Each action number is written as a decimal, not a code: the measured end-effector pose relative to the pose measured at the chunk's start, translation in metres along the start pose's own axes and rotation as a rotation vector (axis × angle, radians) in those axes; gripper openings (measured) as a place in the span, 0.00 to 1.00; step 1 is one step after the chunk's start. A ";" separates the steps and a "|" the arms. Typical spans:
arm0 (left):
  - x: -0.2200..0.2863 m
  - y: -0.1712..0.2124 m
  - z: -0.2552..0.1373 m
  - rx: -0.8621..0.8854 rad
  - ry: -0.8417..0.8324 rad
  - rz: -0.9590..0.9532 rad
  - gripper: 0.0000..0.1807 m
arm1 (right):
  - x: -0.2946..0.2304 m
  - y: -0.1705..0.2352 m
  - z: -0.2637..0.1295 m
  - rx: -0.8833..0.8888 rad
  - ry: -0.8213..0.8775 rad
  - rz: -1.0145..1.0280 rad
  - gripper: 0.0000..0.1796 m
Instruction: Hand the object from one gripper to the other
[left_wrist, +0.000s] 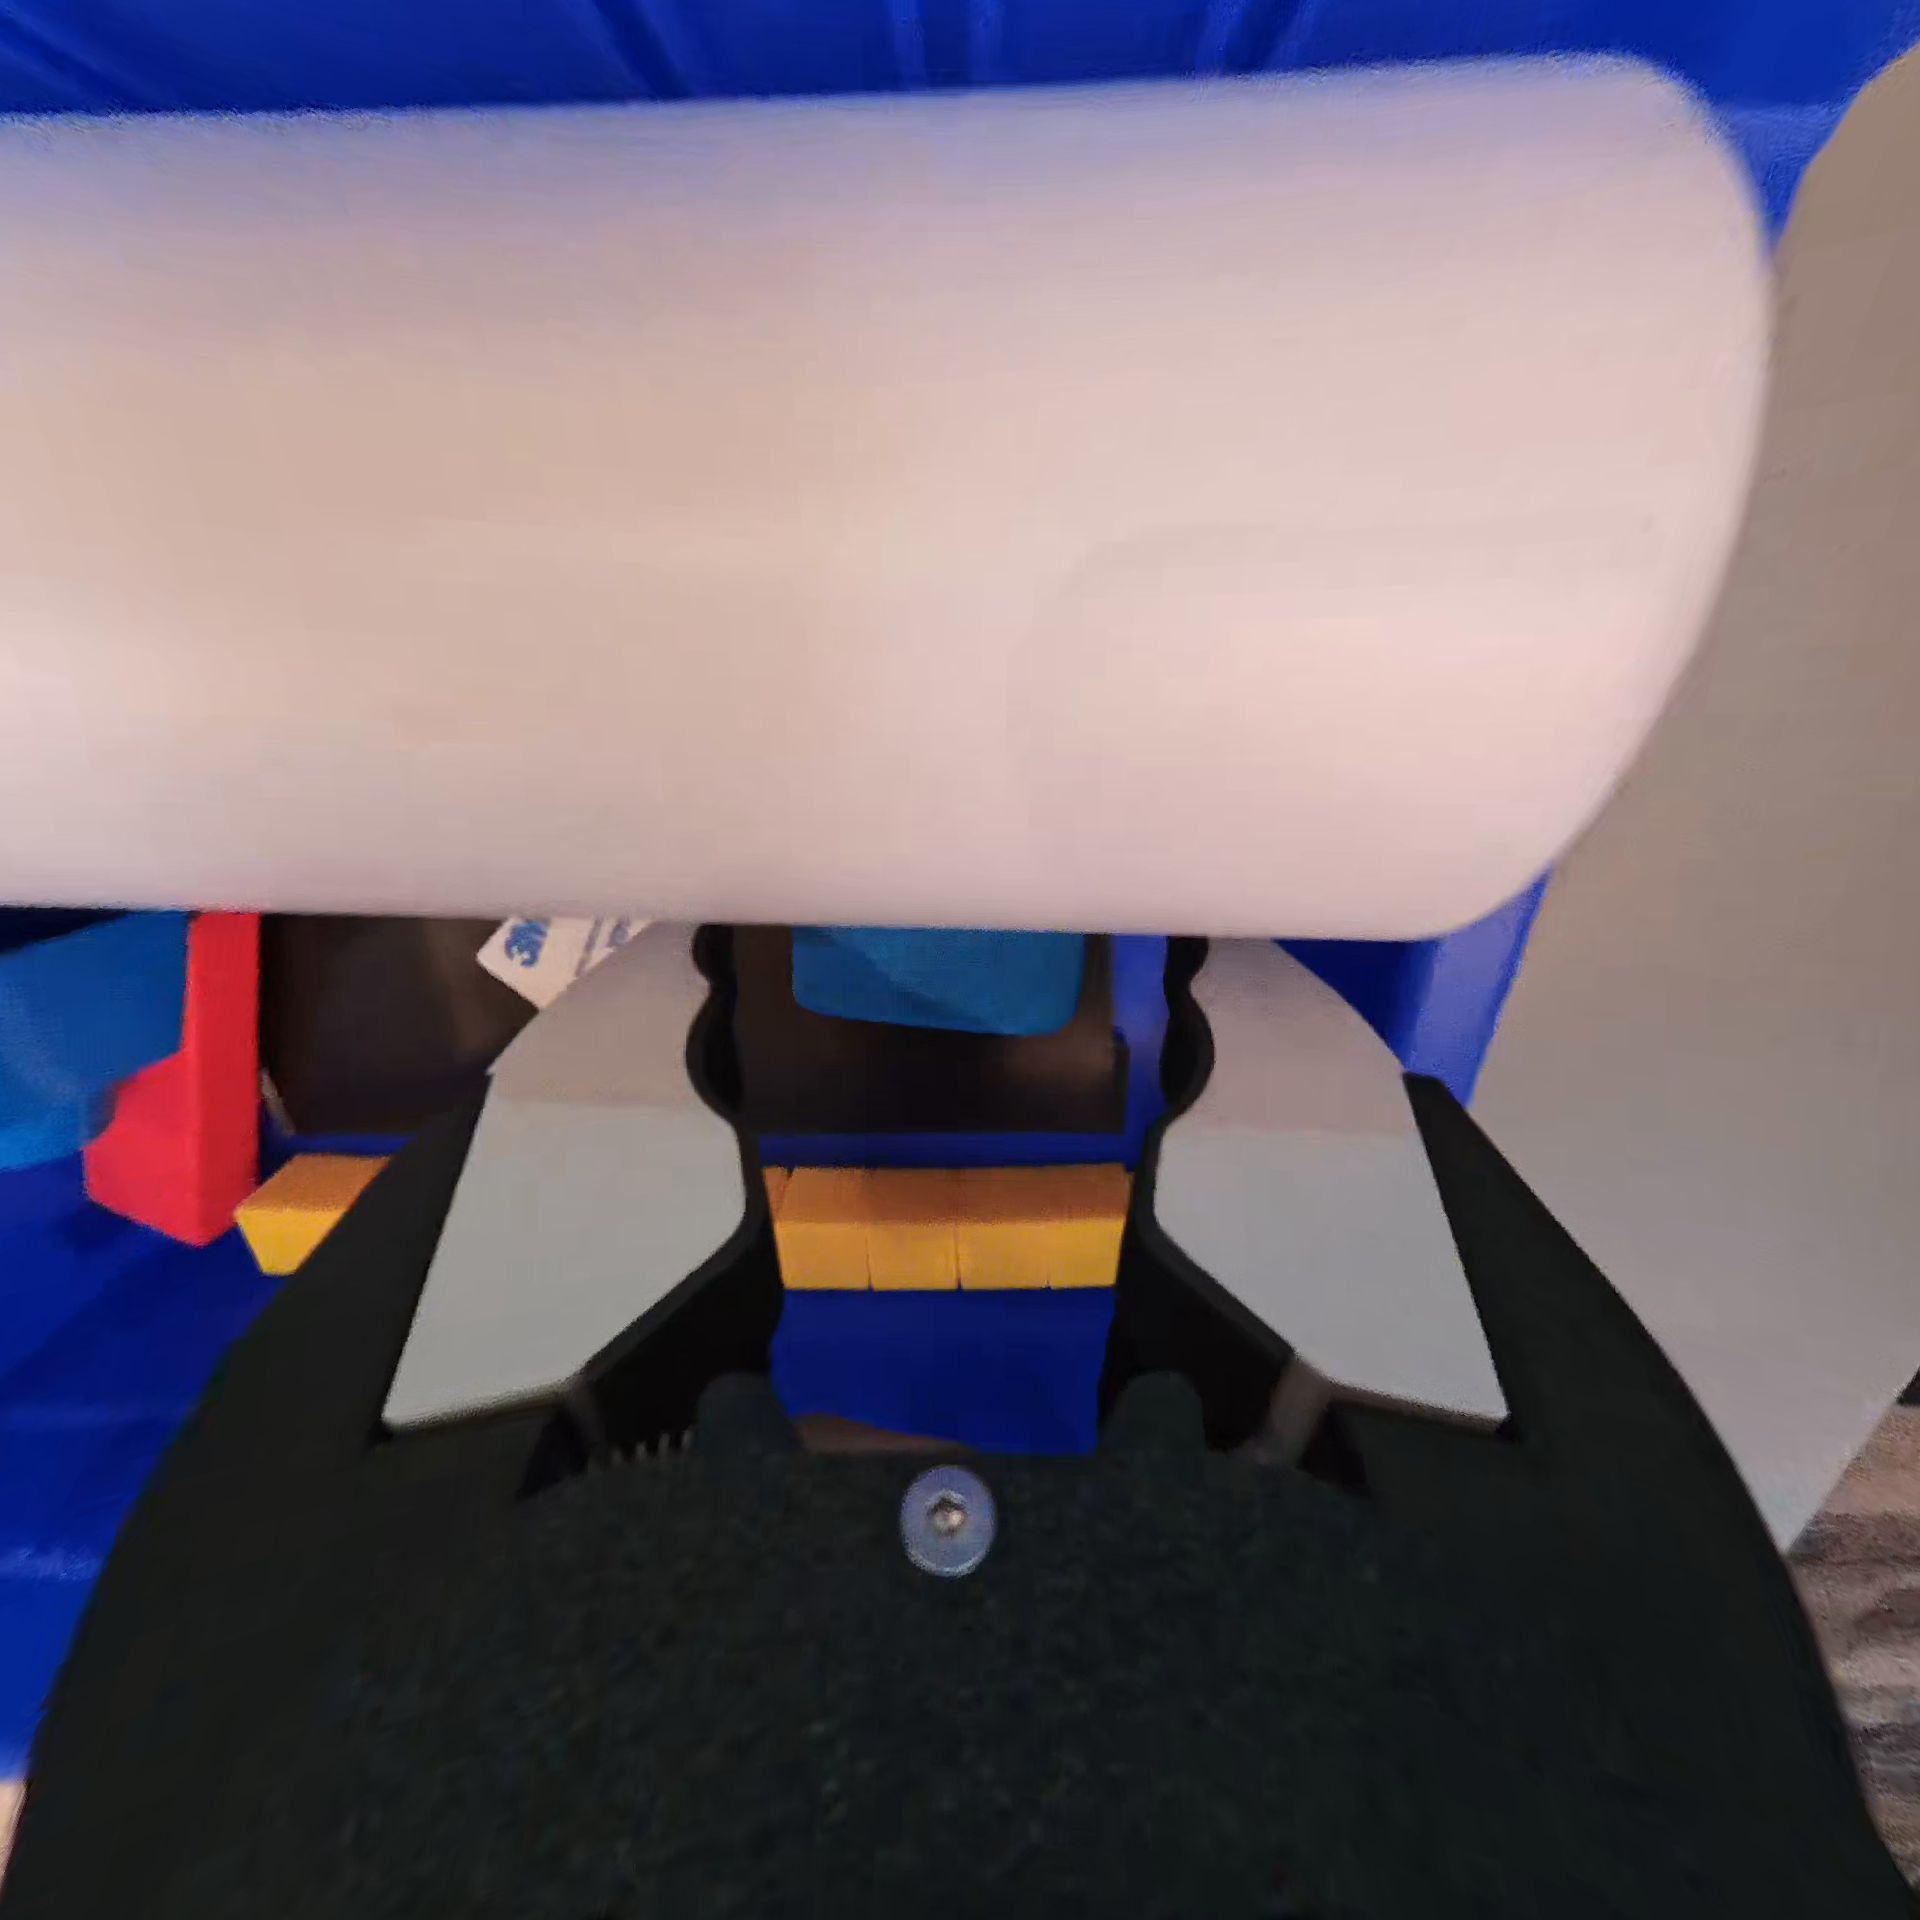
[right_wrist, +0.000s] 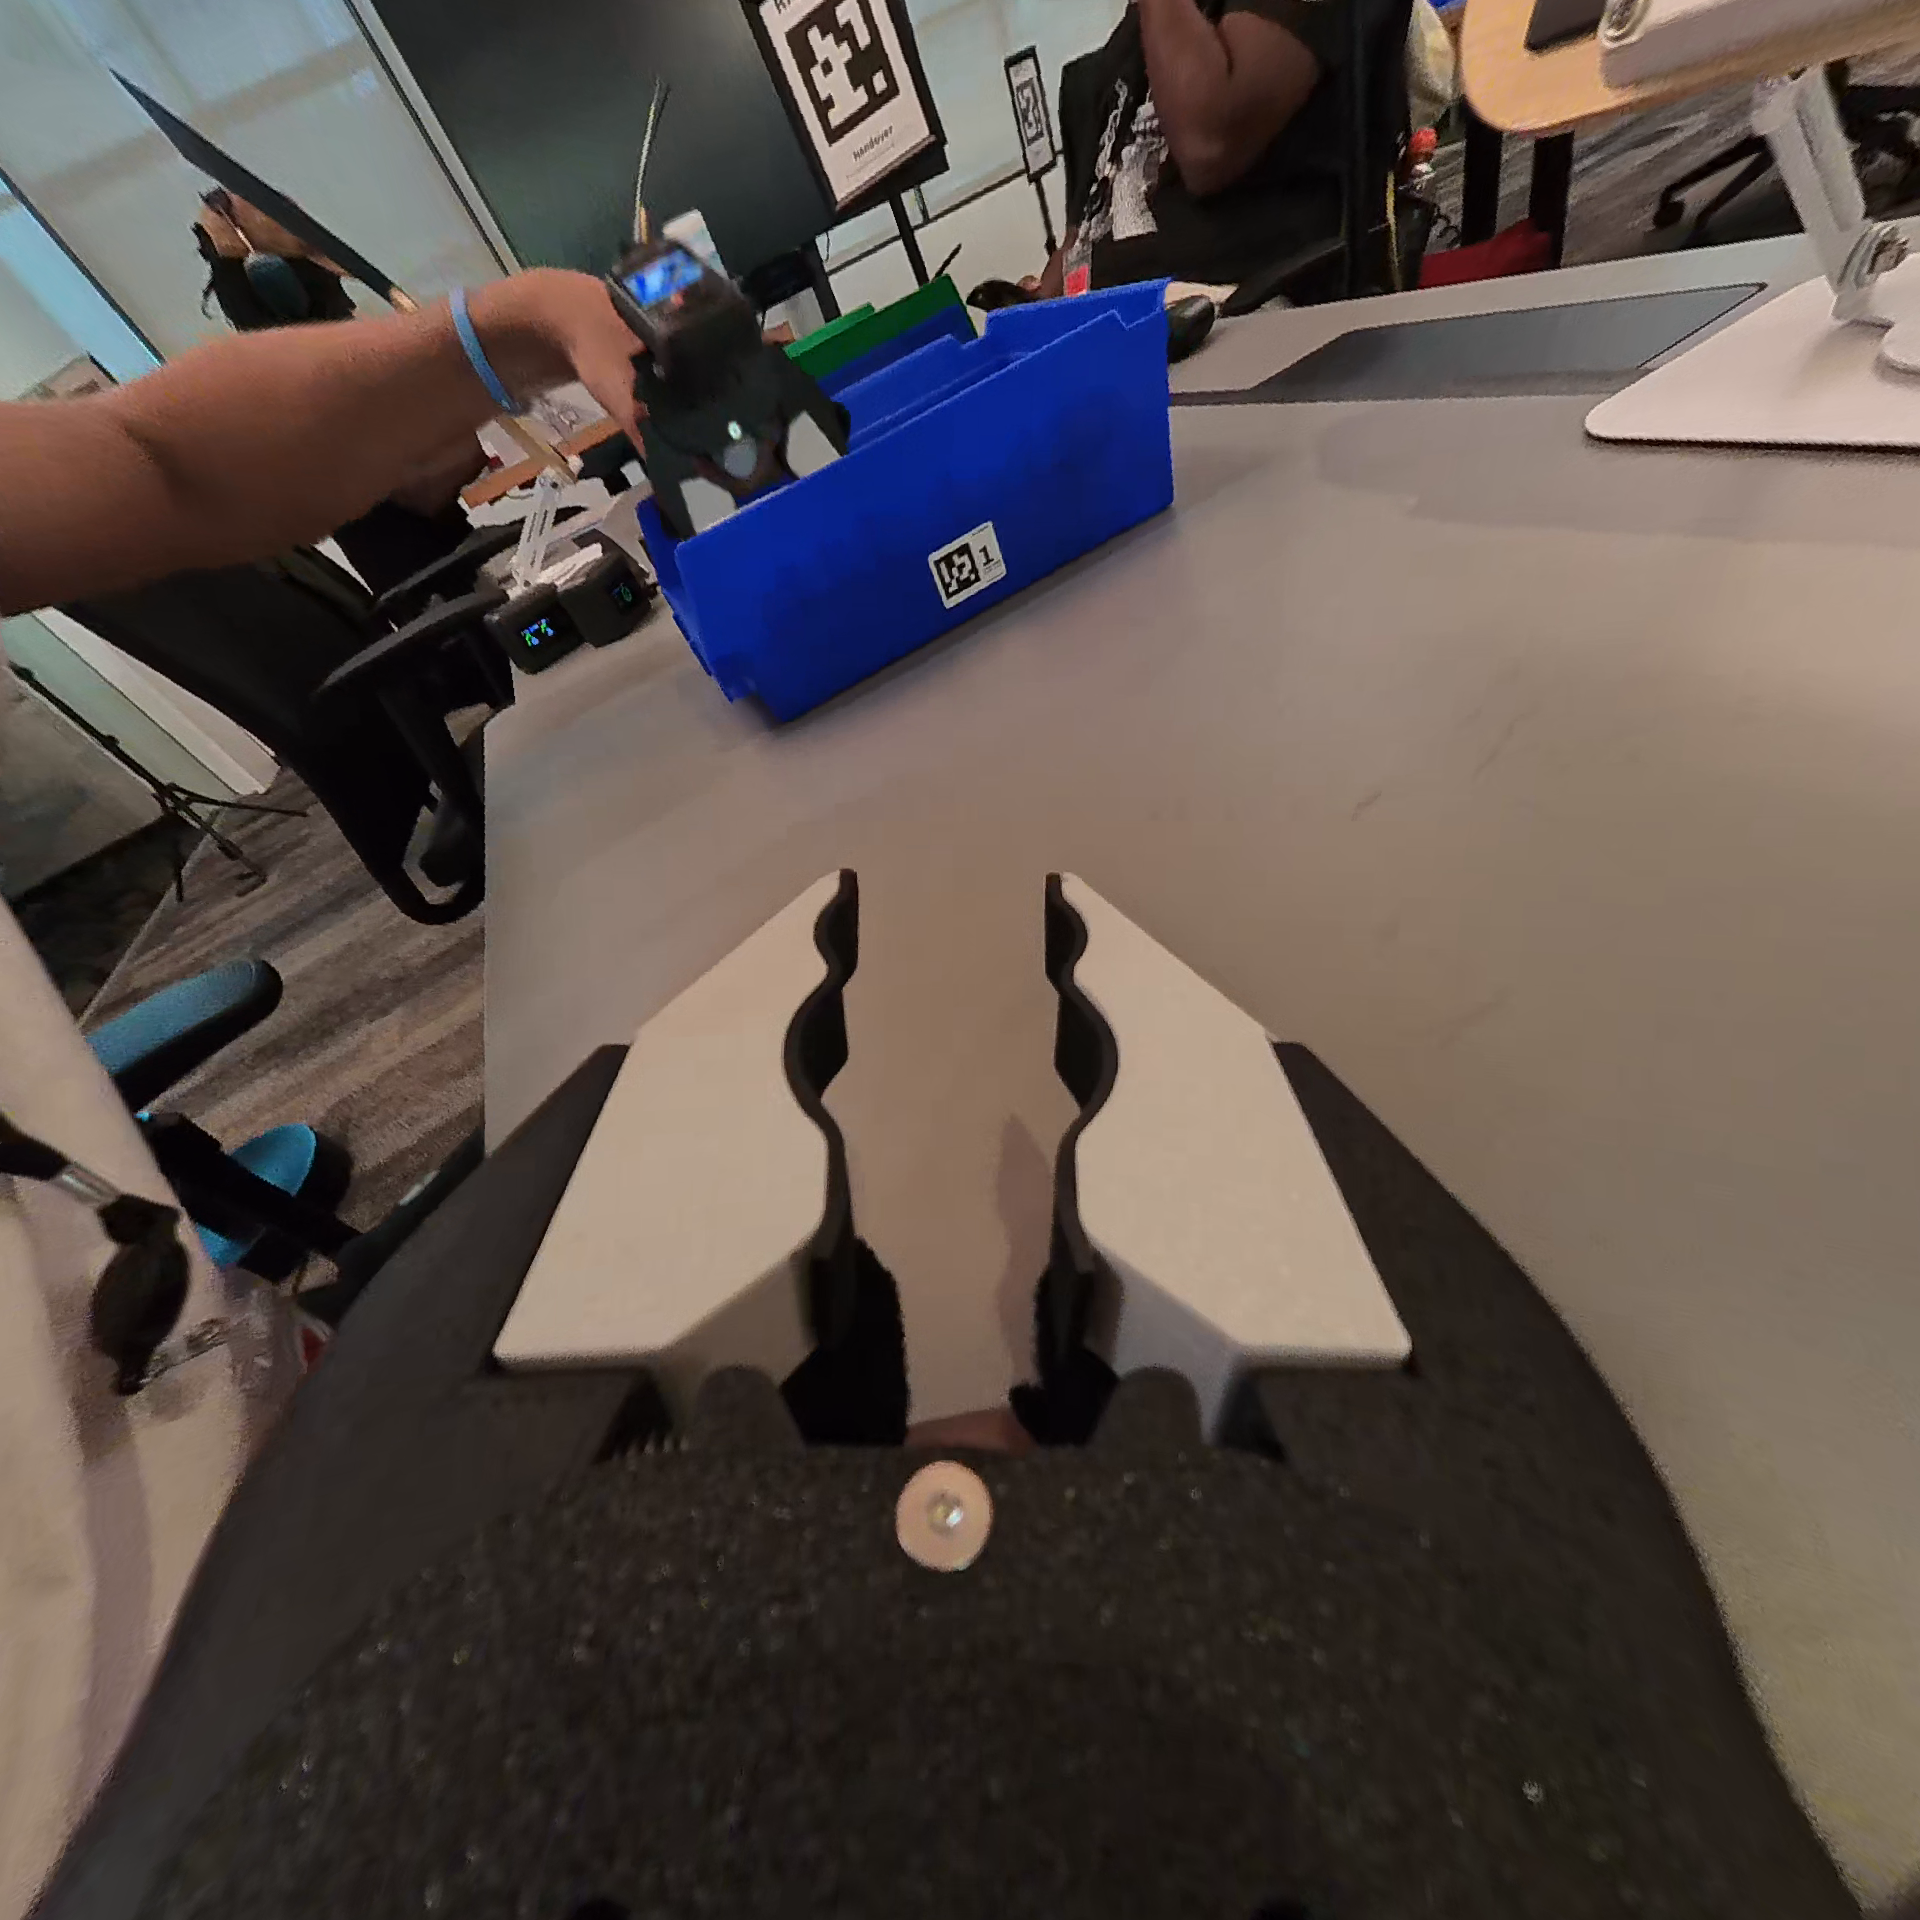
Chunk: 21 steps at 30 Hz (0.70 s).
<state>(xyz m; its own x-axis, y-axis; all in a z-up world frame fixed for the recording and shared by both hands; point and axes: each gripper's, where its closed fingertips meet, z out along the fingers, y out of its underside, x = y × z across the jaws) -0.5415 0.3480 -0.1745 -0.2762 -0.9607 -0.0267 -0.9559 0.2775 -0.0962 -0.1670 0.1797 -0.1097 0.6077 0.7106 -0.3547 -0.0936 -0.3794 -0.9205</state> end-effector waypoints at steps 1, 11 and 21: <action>-0.002 0.002 0.004 -0.019 -0.001 0.007 0.43 | 0.001 0.000 0.000 0.006 -0.001 0.012 0.20; 0.005 -0.002 0.012 -0.050 0.005 0.059 0.32 | -0.003 0.005 0.007 -0.028 -0.058 0.043 0.20; -0.001 0.015 -0.061 -0.133 -0.317 -0.077 0.32 | -0.018 -0.004 0.015 -0.030 -0.134 0.006 0.20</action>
<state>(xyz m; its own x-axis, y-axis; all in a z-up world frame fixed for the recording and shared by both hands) -0.5620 0.3536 -0.1154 -0.1775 -0.9255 -0.3344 -0.9832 0.1816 0.0195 -0.1891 0.1769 -0.1021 0.4962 0.7802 -0.3807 -0.0720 -0.4000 -0.9137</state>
